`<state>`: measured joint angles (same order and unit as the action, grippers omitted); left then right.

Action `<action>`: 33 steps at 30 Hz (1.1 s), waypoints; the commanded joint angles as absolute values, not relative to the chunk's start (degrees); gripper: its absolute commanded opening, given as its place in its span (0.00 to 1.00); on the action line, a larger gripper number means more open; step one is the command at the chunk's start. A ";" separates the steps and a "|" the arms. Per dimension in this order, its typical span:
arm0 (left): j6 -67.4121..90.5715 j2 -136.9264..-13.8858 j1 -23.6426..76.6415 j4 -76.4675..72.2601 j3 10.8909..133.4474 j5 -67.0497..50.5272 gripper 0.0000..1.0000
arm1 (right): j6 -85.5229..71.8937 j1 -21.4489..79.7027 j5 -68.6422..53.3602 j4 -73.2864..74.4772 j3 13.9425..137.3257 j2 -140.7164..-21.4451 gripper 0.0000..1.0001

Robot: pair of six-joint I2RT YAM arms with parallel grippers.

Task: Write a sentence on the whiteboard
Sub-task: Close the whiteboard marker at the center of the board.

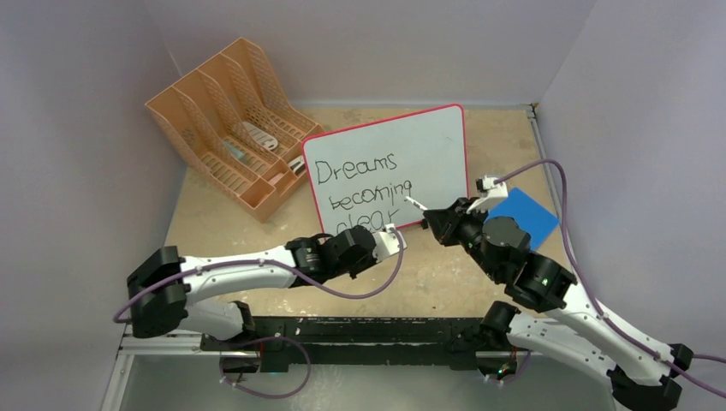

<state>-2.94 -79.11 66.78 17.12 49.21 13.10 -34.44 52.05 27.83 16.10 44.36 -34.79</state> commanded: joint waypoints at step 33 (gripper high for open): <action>-37.70 -56.00 66.88 -11.90 33.05 18.25 0.00 | -23.97 51.85 0.26 14.59 51.50 -43.25 0.00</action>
<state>-36.18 -57.63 66.78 -8.56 33.71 17.26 -25.21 52.05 1.50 14.98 48.34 -44.16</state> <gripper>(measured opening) 0.093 0.146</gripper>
